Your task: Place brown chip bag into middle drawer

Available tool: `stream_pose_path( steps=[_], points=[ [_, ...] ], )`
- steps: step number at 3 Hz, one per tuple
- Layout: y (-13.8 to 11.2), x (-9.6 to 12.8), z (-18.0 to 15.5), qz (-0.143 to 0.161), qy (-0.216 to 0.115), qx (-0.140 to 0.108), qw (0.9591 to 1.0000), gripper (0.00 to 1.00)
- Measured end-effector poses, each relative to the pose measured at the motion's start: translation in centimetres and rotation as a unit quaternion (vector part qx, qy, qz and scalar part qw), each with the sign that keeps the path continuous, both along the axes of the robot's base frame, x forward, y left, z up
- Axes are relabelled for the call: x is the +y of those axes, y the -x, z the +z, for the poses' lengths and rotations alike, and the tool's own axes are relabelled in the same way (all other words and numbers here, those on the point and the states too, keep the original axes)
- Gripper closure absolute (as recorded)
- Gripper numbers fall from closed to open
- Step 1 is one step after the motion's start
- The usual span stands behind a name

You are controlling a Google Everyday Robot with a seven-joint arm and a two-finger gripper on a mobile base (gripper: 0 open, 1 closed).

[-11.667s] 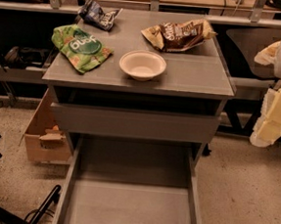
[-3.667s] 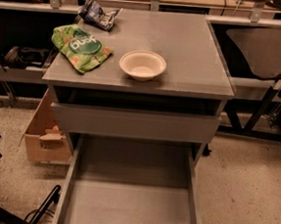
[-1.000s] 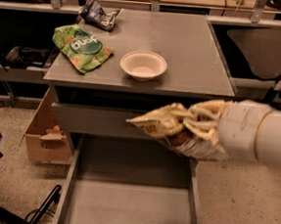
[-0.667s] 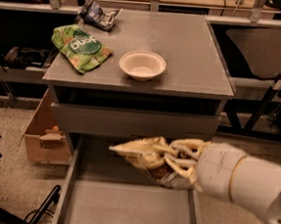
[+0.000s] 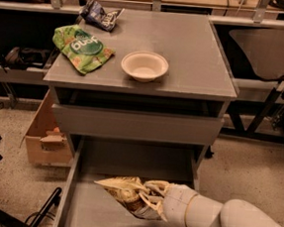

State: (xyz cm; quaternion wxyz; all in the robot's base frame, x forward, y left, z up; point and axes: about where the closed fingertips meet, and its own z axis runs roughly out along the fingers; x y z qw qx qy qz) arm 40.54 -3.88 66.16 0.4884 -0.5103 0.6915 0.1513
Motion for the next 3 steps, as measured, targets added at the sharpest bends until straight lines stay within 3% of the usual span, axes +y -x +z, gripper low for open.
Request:
stream_pose_path(
  steps=[1,2,3],
  points=[
    [-3.1,2.2,-3.5,0.029,-0.014,0.008,0.9994,1.00],
    [-4.4,4.8,-6.2,0.056,-0.011,0.030,0.9979,0.82],
    [-4.3,6.0,-6.4,0.070,-0.010,0.032,0.9970,0.59]
  ],
)
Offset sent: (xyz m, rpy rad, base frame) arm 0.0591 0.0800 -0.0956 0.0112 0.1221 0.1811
